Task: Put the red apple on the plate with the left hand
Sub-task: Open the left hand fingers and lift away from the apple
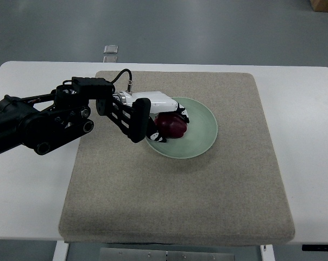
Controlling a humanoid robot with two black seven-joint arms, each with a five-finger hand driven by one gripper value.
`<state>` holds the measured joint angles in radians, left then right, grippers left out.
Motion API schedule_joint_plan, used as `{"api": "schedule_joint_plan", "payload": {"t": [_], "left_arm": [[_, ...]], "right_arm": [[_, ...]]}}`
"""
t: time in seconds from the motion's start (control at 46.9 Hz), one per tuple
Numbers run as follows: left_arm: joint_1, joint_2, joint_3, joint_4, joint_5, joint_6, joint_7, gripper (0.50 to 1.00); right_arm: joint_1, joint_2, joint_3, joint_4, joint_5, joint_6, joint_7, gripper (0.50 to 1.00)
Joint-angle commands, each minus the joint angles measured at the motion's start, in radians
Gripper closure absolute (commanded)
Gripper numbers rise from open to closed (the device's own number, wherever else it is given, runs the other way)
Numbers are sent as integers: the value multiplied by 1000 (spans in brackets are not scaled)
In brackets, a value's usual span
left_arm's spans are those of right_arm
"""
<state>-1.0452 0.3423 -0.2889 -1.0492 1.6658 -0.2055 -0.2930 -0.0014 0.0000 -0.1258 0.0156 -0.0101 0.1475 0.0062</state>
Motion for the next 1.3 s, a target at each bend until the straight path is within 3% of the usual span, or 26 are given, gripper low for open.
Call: {"api": "schedule_joint_plan", "payload": {"t": [0.0,0.128,0.192,0.299,0.32,0.704,1.067,1.28], "left_arm": [[2,-11,-1,0,-3,1,0,888],[2,-11,1,3,-6,1,0,740],[2,-11,1,2,-12,1,0,712],[4,-11,-1,2,-17,1,0,528],[4,-11,1,0,-17,0,0,512],[7,7,-13,-11,-79,-5,0,506],[-9,63,-15,41,-777,-2,0,504],[-29,101,-15,149,-1029,-17,2,504]], "right_arm": [[0,0,0,0,1,0,0,536],[0,0,0,0,1,1,0,536],[0,0,0,1,1,1,0,536],[0,0,0,1,1,0,0,536],[0,0,0,0,1,1,0,536],[0,0,0,0,-1,1,0,536],[0,0,0,0,1,0,0,536],[0,0,0,0,-1,0,0,536]]}}
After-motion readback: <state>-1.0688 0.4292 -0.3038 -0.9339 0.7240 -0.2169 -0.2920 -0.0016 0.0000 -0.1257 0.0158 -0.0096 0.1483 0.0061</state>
